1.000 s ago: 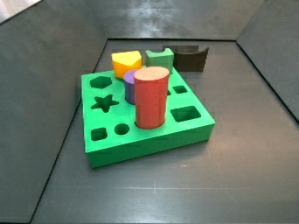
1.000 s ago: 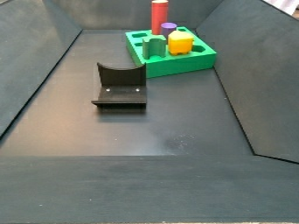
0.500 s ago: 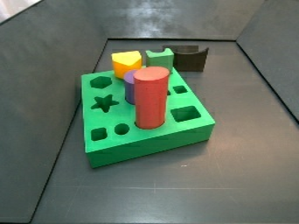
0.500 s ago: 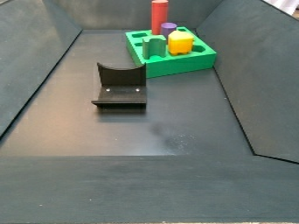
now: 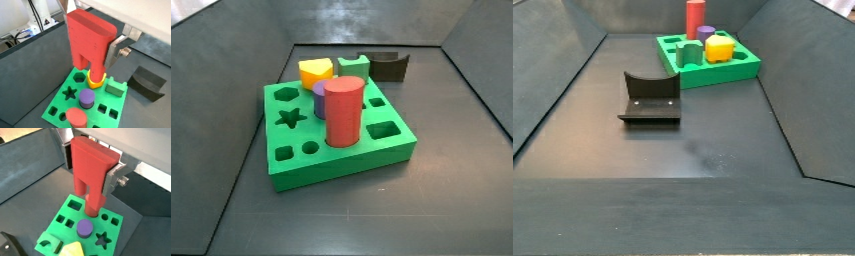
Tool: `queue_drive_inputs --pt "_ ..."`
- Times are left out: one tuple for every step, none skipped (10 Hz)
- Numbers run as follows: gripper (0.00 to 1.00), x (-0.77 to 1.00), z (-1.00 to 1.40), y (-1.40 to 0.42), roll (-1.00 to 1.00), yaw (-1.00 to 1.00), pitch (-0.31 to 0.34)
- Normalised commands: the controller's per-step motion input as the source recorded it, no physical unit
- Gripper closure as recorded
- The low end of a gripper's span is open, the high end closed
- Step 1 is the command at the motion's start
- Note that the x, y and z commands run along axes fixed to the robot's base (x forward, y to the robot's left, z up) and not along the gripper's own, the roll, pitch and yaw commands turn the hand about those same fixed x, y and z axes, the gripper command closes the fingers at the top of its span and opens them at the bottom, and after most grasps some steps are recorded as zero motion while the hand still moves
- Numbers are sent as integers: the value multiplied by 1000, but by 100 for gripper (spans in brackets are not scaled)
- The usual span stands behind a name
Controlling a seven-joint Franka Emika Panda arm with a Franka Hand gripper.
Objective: Pick up the square-circle object. Move up. Place the square-circle object on the fixture. Regrasp the square-circle object. Rotate the square-circle object. Move to above the board. Insert the square-circle object.
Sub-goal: Insert the square-circle object.
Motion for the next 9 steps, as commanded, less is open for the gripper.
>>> queue_drive_inputs --pt "100 -289 -17 -529 -49 463 0" --pt "100 -280 -300 -517 0 543 0" --pt "100 -146 -706 -454 141 720 26" --pt "100 -194 -891 -406 181 729 29" --pt "100 -129 -969 -489 169 643 90" --pt "100 -31 -1000 -540 127 560 84" --pt "100 -69 -1000 -480 90 506 10" --pt "100 -371 -1000 -206 59 417 0" --pt "100 -577 -1000 -114 51 286 -20"
